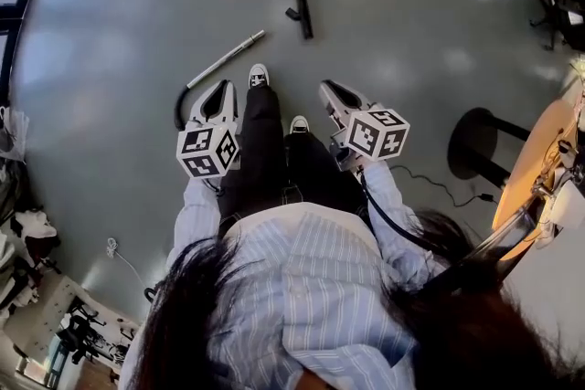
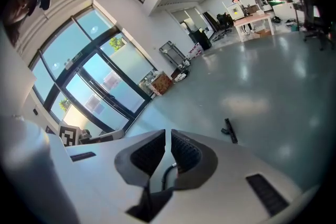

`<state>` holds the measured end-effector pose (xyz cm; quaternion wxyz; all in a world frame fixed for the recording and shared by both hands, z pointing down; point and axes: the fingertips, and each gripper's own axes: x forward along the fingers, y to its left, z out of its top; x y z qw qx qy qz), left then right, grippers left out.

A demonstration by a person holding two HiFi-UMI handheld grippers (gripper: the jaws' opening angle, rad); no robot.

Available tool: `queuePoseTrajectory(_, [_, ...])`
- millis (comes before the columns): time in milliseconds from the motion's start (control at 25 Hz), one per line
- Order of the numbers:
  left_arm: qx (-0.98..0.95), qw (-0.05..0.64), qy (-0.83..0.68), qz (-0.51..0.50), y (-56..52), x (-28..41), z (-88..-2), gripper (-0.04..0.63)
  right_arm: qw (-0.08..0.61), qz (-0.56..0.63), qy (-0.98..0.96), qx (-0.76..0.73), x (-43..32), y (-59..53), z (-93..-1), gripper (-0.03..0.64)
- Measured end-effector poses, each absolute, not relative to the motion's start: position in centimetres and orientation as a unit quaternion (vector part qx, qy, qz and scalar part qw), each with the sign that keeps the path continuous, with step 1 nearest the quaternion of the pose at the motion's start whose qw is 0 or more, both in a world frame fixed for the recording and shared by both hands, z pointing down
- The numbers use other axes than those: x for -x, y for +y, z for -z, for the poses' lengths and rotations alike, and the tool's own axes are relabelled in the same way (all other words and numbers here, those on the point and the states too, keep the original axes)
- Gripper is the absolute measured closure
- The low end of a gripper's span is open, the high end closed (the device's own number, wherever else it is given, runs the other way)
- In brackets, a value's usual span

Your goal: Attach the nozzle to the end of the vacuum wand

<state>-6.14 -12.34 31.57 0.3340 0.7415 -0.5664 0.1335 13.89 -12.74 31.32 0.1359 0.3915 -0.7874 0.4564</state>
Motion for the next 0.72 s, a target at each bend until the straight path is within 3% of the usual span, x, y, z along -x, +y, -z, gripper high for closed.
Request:
queuePoseTrajectory(240, [-0.759, 0.351, -0.518, -0.18, -19.5, 8.0, -37.3, 0.589, 0.165, -0.463, -0.777, -0.393, -11.6, -18.4, -36.0, 0.593])
queuePoseTrajectory(480, [-0.766, 0.372, -0.467, -0.238, -24.2, 9.8, -46.2, 0.588, 0.19, -0.483, -0.761, -0.389, -10.3, -25.1, -43.9, 0.518])
queuePoseTrajectory(520, [-0.77, 0.372, -0.454, -0.249, -24.7, 9.9, -48.0, 0.578, 0.201, -0.486, -0.756, -0.39, -10.3, -26.1, -45.7, 0.508])
queuePoseTrajectory(600, [-0.784, 0.367, -0.418, -0.276, -25.4, 9.5, -51.7, 0.473, 0.228, -0.487, -0.748, -0.389, -10.6, -27.6, -49.6, 0.495])
queuePoseTrajectory(720, [-0.793, 0.367, -0.382, -0.302, -26.9, 8.4, -57.5, 0.459, 0.265, -0.483, -0.744, -0.379, -11.4, -29.1, -56.0, 0.475])
